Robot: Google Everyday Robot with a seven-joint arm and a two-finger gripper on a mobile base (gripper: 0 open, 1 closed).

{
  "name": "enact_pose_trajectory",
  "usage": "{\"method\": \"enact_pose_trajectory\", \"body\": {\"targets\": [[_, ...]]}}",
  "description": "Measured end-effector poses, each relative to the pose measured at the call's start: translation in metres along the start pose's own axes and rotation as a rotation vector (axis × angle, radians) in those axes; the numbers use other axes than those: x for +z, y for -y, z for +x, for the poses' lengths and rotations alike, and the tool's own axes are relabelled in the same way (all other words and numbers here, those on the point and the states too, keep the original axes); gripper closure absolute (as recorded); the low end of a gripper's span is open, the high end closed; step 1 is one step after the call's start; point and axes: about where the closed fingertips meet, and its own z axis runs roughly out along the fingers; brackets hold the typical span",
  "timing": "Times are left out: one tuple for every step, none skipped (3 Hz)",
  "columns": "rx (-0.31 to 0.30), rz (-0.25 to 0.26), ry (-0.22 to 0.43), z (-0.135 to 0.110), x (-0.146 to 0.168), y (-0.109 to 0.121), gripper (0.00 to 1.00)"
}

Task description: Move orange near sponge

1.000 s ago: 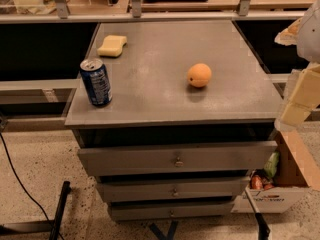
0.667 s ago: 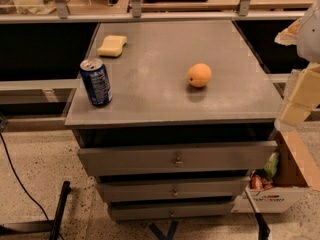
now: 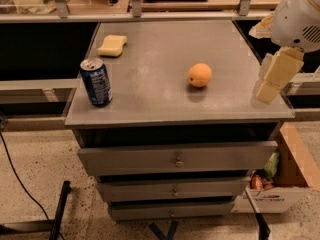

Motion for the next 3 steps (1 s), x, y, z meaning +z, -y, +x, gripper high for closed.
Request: {"method": "enact_pose_trajectory", "body": {"targets": [[0.014,-0.001,0.088,-0.01,0.016,0.026,0.0],[0.044,0.026,0.175,-0.014,0.03,0.053,0.0],[0.082,0.009,0.252,-0.017,0.052,0.071,0.0]]}}
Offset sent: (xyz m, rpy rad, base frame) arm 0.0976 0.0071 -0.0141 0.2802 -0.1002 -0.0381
